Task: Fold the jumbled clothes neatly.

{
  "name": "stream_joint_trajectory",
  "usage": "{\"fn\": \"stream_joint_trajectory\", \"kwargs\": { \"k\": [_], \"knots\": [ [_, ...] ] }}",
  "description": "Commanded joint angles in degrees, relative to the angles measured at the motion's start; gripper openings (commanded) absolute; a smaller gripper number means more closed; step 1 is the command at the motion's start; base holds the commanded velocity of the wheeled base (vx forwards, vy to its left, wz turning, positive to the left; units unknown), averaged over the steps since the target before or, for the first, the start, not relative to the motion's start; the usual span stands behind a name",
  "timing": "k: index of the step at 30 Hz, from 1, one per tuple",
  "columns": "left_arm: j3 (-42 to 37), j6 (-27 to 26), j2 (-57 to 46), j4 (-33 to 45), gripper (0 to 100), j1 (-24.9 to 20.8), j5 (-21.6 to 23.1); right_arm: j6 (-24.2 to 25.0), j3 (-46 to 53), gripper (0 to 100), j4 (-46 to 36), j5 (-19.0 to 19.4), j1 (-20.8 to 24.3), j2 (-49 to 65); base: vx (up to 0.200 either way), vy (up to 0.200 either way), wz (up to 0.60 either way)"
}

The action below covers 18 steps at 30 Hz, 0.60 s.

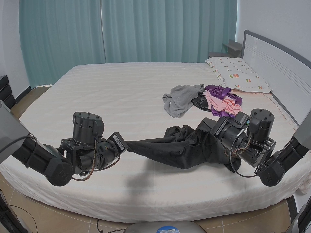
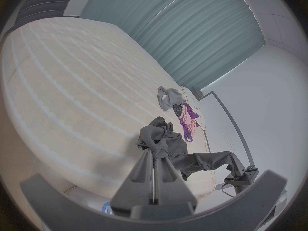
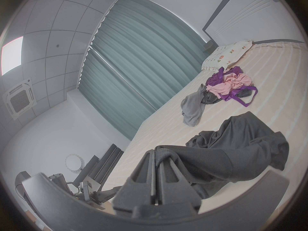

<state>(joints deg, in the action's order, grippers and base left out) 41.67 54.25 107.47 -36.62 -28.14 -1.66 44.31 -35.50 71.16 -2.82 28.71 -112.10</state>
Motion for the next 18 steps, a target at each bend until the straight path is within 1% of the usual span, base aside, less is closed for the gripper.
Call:
{"fn": "stream_joint_trajectory", "kwargs": {
  "k": [1,18],
  "knots": [
    [0.08,-0.02,0.46,-0.03,0,0.01,-0.01,-0.02,-0.01,0,0.3,0.0,-0.06,-0.31,0.0,0.2,0.0],
    [-0.01,-0.02,-0.33,-0.03,0,0.01,-0.01,0.34,-0.54,0,0.39,0.36,-0.5,-0.13,0.0,0.2,0.0]
  ]
}}
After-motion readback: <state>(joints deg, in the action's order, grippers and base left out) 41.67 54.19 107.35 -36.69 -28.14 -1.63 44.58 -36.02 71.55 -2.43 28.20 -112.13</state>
